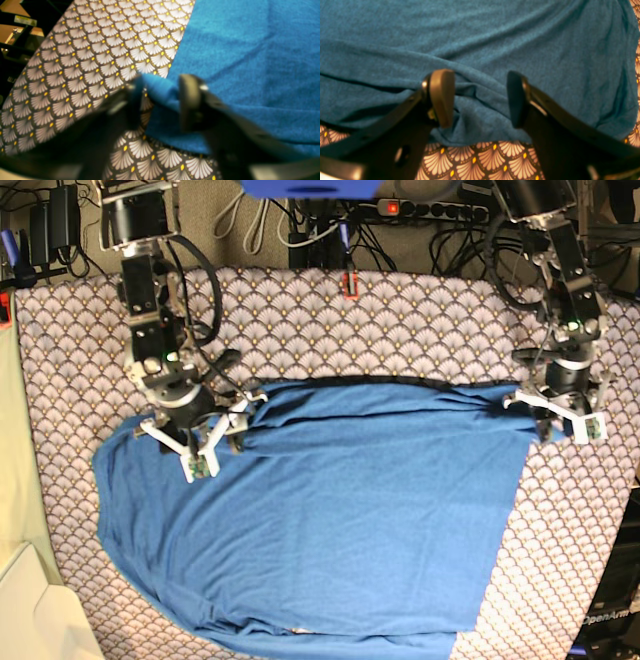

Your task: Fold the T-shirt properly

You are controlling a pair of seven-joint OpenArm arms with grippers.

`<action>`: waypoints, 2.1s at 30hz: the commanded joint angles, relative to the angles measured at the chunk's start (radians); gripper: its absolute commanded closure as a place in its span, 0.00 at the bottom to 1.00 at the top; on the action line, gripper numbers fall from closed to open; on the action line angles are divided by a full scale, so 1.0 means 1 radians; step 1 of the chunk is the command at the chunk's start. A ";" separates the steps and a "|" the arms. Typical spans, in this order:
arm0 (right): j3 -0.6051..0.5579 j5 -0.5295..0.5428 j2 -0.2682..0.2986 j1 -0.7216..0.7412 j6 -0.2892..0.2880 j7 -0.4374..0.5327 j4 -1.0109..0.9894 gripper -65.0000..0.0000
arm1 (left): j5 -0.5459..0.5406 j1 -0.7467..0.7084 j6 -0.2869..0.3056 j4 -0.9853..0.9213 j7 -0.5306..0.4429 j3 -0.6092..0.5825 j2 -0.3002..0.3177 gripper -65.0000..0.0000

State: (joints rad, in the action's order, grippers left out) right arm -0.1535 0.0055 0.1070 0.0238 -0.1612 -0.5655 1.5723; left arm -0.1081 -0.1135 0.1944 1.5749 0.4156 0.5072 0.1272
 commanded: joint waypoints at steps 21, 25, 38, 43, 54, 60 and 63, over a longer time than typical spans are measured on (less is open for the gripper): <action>0.002 0.003 0.012 -0.144 -0.004 0.023 0.141 0.46 | -0.012 -0.002 0.007 -0.081 -0.033 0.001 -0.016 0.24; 0.005 0.003 0.013 -0.146 -0.004 0.023 0.141 0.46 | -0.014 0.034 0.006 -0.156 -0.034 0.001 -0.018 0.24; 0.012 0.001 0.041 -0.158 -0.004 0.023 0.142 0.46 | -0.014 0.084 0.009 -0.296 -0.036 0.001 -0.019 0.24; 0.004 0.001 0.055 -0.172 -0.004 0.023 0.144 0.46 | -0.015 0.084 0.010 -0.299 -0.036 0.001 -0.033 0.24; -0.039 0.003 0.050 -0.160 -0.004 0.029 0.138 0.46 | -0.015 0.082 0.010 -0.288 -0.028 0.000 -0.037 0.51; -0.039 0.003 0.052 -0.106 -0.004 0.032 0.053 0.46 | -0.015 0.079 0.010 -0.287 -0.028 0.000 -0.037 0.51; -0.039 0.003 0.052 -0.095 -0.004 0.032 0.041 0.46 | -0.015 0.077 0.010 -0.287 -0.028 0.000 -0.037 0.51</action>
State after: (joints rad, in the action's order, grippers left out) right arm -0.1947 0.0059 0.1543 -0.0849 -0.1635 -0.5533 1.6012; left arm -0.1165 -0.0383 0.2047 1.2770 0.3767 0.5079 0.0853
